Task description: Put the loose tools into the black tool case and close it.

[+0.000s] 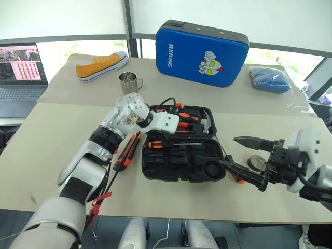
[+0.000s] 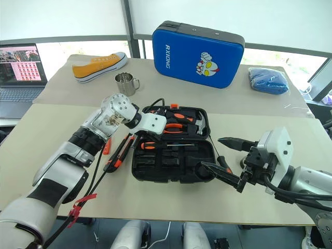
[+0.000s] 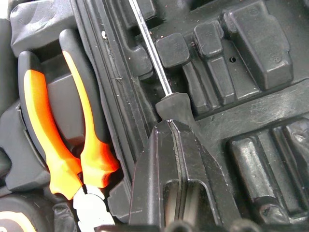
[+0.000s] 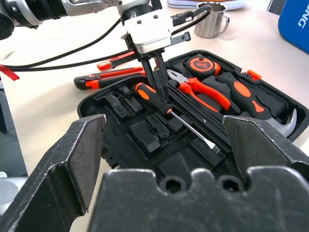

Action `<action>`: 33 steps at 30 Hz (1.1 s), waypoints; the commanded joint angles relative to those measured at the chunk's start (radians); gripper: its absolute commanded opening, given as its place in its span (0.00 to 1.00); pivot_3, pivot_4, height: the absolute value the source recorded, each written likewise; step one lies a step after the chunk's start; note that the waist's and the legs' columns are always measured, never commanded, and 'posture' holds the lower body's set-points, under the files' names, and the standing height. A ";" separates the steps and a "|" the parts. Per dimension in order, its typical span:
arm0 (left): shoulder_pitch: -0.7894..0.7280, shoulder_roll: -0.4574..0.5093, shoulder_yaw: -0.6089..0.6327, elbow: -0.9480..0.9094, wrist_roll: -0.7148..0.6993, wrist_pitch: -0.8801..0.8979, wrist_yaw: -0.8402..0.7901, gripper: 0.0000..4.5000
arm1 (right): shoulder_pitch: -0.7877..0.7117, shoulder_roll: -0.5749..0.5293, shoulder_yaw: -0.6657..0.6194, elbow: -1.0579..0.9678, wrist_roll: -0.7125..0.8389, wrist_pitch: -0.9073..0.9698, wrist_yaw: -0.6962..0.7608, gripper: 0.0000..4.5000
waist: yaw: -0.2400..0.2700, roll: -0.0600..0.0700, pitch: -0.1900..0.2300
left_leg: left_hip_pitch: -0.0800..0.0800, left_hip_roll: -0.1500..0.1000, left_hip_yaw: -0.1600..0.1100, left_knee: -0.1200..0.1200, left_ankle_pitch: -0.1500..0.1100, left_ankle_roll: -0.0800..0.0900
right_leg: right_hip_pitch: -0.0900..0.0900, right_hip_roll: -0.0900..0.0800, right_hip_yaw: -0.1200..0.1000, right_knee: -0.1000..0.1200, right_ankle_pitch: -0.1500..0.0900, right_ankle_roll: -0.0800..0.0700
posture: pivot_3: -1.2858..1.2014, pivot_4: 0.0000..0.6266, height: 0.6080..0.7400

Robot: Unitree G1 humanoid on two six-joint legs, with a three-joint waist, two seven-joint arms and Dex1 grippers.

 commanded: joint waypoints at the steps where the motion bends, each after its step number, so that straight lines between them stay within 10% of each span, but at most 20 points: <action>1: 0.000 -0.034 -0.042 0.050 0.039 -0.039 0.018 0.01 | -0.003 0.006 -0.011 -0.013 -0.012 -0.020 -0.002 1.00 | 0.000 0.000 0.000 | 0.000 0.000 0.000 0.000 0.000 0.000 | 0.000 0.000 0.000 0.000 0.000 0.000 | 0.52 0.24 0.99; 9: -0.014 -0.060 -0.002 0.089 0.024 -0.049 0.055 0.01 | 0.027 0.019 -0.006 -0.004 -0.069 -0.022 -0.012 1.00 | 0.005 0.001 -0.001 | 0.001 -0.001 -0.001 0.002 0.000 0.000 | 0.004 0.000 0.000 -0.001 0.000 0.001 | 0.52 0.24 0.99; 16: 0.035 0.005 0.324 -0.166 -0.307 0.314 0.039 0.01 | 0.208 0.102 -0.102 0.009 -0.184 -0.025 -0.057 1.00 | -0.002 0.001 -0.001 | -0.002 -0.001 -0.003 0.002 0.000 0.000 | -0.001 0.000 0.000 0.001 0.000 0.001 | 0.52 0.24 0.99; 29: 0.355 0.345 0.539 -0.807 -0.779 0.829 -0.095 0.99 | 0.640 0.304 -0.393 0.059 -0.242 -0.089 0.070 1.00 | -0.015 0.010 -0.005 | 0.008 0.003 -0.003 0.001 0.000 0.000 | 0.010 0.000 0.000 0.000 -0.001 0.001 | 0.52 0.24 0.99; 33: 0.386 0.375 0.522 -0.856 -0.819 0.830 -0.074 0.99 | 0.539 0.278 -0.268 0.040 -0.263 -0.054 0.003 1.00 | -0.024 0.010 -0.005 | 0.016 0.003 -0.001 -0.003 0.000 0.000 | 0.016 0.000 0.001 -0.003 -0.002 0.001 | 0.52 0.24 0.99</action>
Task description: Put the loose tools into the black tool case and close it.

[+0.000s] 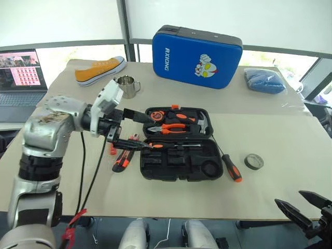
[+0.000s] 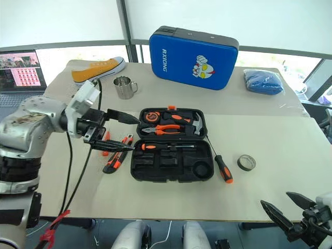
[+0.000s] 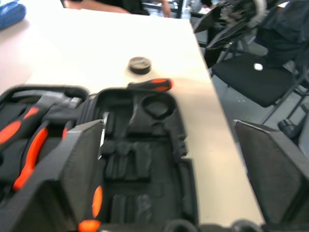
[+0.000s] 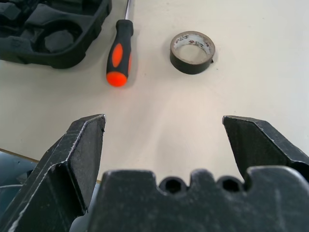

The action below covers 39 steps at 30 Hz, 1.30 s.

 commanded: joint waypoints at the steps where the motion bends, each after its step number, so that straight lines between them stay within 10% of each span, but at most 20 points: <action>1: 0.010 0.019 -0.001 -0.050 -0.046 0.002 0.020 0.99 | -0.111 -0.031 0.127 -0.030 -0.027 0.019 -0.074 1.00 | -0.005 0.000 0.000 | 0.001 0.000 0.000 -0.001 0.000 0.000 | 0.000 0.000 0.000 0.000 0.000 -0.001 | 0.52 0.24 0.99; 16: -0.016 0.047 -0.025 -0.088 -0.054 -0.024 0.113 1.00 | -0.509 0.035 0.636 0.252 -0.330 -0.023 -0.292 0.88 | -0.003 0.000 0.001 | -0.001 -0.003 0.000 -0.002 0.000 0.000 | -0.002 0.001 0.000 0.001 -0.002 -0.001 | 0.52 0.24 0.99; 25: -0.014 0.054 -0.029 -0.074 -0.047 -0.046 0.142 1.00 | -0.518 0.081 0.598 0.272 -0.321 -0.091 -0.283 0.24 | -0.008 -0.001 0.000 | 0.000 -0.002 0.000 -0.003 0.000 0.000 | -0.002 0.002 0.000 0.001 -0.002 -0.002 | 0.52 0.24 0.99; 35: 0.029 0.076 -0.027 -0.071 -0.039 -0.083 0.165 1.00 | -0.575 0.021 0.358 0.104 -0.051 0.068 -0.290 0.23 | -0.007 0.000 0.001 | -0.001 -0.002 0.000 -0.003 0.000 0.000 | -0.003 0.001 0.001 0.001 -0.002 -0.002 | 0.52 0.24 0.99; 39: 0.058 0.099 -0.018 -0.076 -0.047 -0.089 0.159 1.00 | -0.751 -0.174 0.426 0.131 0.004 0.038 -0.049 0.23 | -0.014 0.003 0.003 | 0.000 -0.002 0.001 -0.004 0.000 0.000 | -0.003 0.002 0.001 0.001 -0.002 -0.002 | 0.52 0.24 0.99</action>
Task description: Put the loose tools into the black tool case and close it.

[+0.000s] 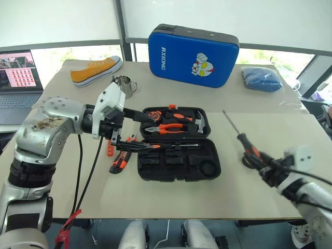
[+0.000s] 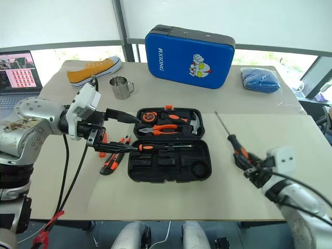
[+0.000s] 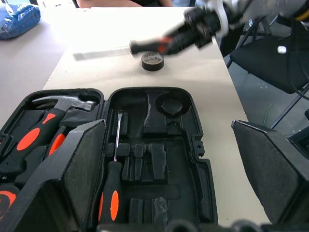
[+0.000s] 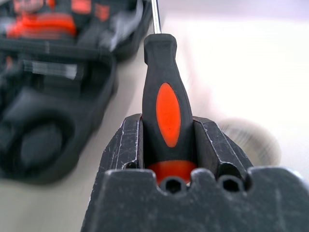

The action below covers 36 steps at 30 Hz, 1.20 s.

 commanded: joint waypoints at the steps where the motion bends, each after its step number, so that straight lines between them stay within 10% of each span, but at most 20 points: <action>1: 0.007 0.032 0.018 -0.017 -0.009 -0.022 -0.009 1.00 | -0.157 -0.164 0.086 0.008 0.034 -0.066 0.267 0.23 | -0.004 0.002 0.002 | 0.000 0.000 0.001 0.000 0.000 0.000 | 0.000 0.000 0.001 0.000 0.000 0.000 | 0.52 0.24 0.99; 14: 0.200 0.189 0.128 -0.147 -0.066 -0.002 -0.033 1.00 | -0.750 -0.148 0.676 0.682 -0.409 -0.575 0.800 0.23 | 0.008 -0.002 0.006 | -0.008 0.002 0.000 0.000 0.000 0.000 | -0.007 0.001 -0.002 -0.006 0.002 -0.001 | 0.52 0.24 0.99; 36: 0.252 0.225 0.174 -0.204 -0.118 0.009 0.068 1.00 | -0.751 -0.091 0.687 0.889 -0.538 -0.706 0.832 0.23 | 0.010 -0.002 0.006 | -0.014 0.000 0.000 0.001 0.000 -0.001 | -0.016 -0.002 -0.002 0.002 0.002 0.000 | 0.52 0.24 0.99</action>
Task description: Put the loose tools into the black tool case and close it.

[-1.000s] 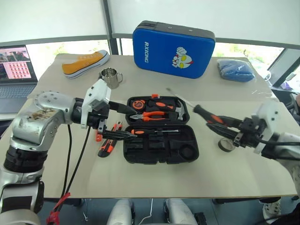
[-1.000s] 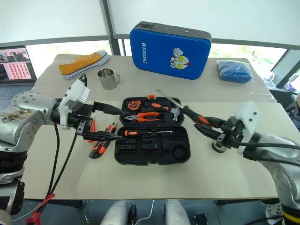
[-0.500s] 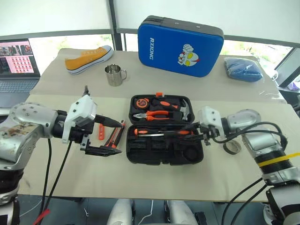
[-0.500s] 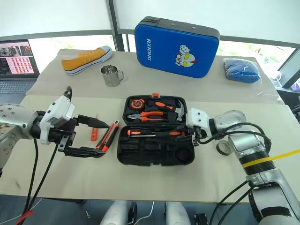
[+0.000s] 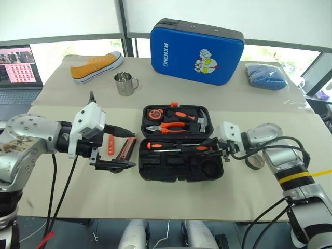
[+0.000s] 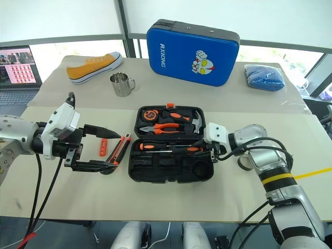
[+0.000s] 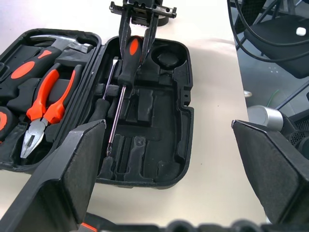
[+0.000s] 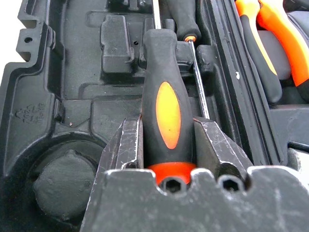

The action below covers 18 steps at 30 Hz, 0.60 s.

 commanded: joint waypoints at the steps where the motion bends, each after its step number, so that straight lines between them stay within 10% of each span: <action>1: -0.008 0.018 0.015 -0.013 -0.004 -0.017 0.006 1.00 | 0.008 -0.023 -0.030 0.029 -0.022 -0.015 -0.008 0.23 | 0.001 0.000 0.000 | 0.000 0.000 0.000 0.000 0.000 0.000 | 0.000 0.000 0.000 0.000 0.000 0.000 | 0.52 0.24 0.99; 16: -0.037 0.012 -0.016 0.014 0.007 -0.044 0.009 1.00 | -0.003 -0.005 -0.036 0.042 -0.011 -0.008 0.016 0.23 | -0.002 0.000 0.000 | 0.000 0.000 0.000 0.000 0.000 0.000 | 0.000 0.000 0.000 0.000 0.000 0.000 | 0.52 0.24 0.99; 18: -0.046 0.013 -0.021 0.023 0.009 -0.047 0.006 1.00 | -0.004 0.001 -0.036 0.034 -0.008 0.007 0.016 0.45 | -0.003 0.000 0.000 | 0.000 0.000 0.000 0.000 0.000 0.000 | 0.000 0.001 0.000 0.000 0.000 0.000 | 0.52 0.24 0.99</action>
